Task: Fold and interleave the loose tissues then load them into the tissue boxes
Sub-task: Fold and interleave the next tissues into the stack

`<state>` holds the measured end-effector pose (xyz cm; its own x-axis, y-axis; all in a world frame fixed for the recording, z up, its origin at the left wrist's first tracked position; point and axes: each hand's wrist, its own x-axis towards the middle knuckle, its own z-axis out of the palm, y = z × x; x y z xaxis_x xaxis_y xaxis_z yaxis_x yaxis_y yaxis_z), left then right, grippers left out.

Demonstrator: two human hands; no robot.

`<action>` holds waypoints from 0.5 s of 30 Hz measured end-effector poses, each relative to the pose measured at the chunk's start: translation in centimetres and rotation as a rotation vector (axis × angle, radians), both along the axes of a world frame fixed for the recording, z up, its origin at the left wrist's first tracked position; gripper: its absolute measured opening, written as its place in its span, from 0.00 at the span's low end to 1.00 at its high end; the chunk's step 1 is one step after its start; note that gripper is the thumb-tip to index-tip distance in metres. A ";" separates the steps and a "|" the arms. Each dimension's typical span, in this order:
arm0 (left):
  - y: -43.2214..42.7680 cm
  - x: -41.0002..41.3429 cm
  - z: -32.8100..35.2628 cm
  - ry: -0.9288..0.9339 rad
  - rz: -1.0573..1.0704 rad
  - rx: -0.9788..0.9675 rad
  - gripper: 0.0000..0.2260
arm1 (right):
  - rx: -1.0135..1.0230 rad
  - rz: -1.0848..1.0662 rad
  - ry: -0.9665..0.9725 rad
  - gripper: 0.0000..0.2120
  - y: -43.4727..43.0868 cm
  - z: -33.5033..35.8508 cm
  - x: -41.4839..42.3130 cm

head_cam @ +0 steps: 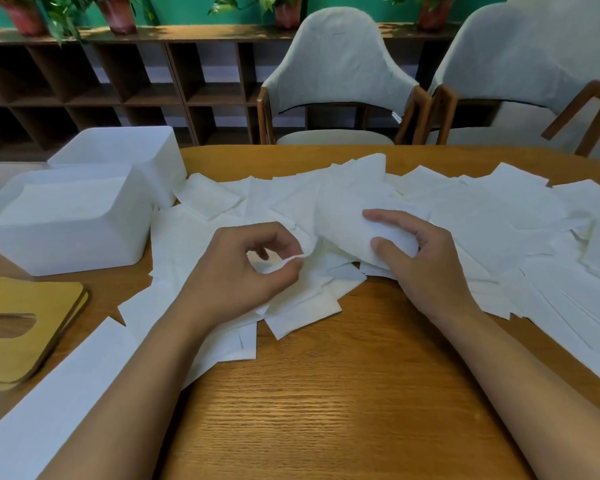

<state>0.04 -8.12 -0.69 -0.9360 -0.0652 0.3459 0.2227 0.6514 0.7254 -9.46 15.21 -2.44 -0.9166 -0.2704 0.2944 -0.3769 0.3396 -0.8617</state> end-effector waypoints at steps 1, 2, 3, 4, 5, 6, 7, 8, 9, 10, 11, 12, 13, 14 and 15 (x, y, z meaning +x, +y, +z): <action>0.2 0.0 0.1 -0.015 -0.029 0.076 0.05 | 0.013 0.013 0.013 0.16 0.0 0.0 0.1; 0.4 0.0 0.2 -0.036 -0.058 0.155 0.04 | 0.022 0.025 0.027 0.18 0.0 0.0 0.2; 0.4 0.0 0.3 -0.057 -0.083 0.234 0.03 | 0.021 0.034 0.039 0.21 0.0 0.0 0.2; 0.3 0.0 0.4 -0.079 -0.104 0.305 0.03 | 0.015 0.040 0.045 0.22 0.0 0.0 0.2; 0.2 0.0 0.4 -0.094 -0.120 0.359 0.03 | 0.008 0.044 0.047 0.23 0.0 0.1 0.2; 0.1 0.0 0.5 -0.102 -0.131 0.398 0.03 | 0.000 0.046 0.041 0.23 0.0 0.2 0.2; 0.1 0.1 0.5 -0.107 -0.133 0.427 0.03 | -0.005 0.051 0.030 0.23 -0.1 0.3 0.2; 0.1 0.1 0.6 -0.112 -0.127 0.451 0.03 | -0.013 0.070 0.015 0.23 -0.1 0.5 0.3; 0.3 0.1 0.6 -0.114 -0.116 0.471 0.03 | -0.016 0.103 0.002 0.24 -0.1 0.7 0.4; 0.4 0.1 0.6 -0.116 -0.097 0.484 0.03 | -0.021 0.149 -0.012 0.24 -0.1 0.9 0.6; 0.7 0.1 0.5 -0.113 -0.071 0.488 0.02 | -0.023 0.190 -0.041 0.24 -0.1 1.1 0.8; 0.9 0.0 0.5 -0.112 -0.046 0.482 0.01 | -0.024 0.221 -0.085 0.22 -0.2 1.2 1.1; 1.1 0.0 0.5 -0.116 -0.029 0.475 0.00 | -0.013 0.235 -0.130 0.18 -0.3 1.3 1.3; 1.3 -0.1 0.5 -0.124 -0.021 0.470 0.00 | 0.004 0.229 -0.152 0.13 -0.6 1.1 1.5; 1.4 -0.1 0.4 -0.131 -0.020 0.467 0.01 | 0.022 0.213 -0.144 0.08 -0.8 0.8 1.6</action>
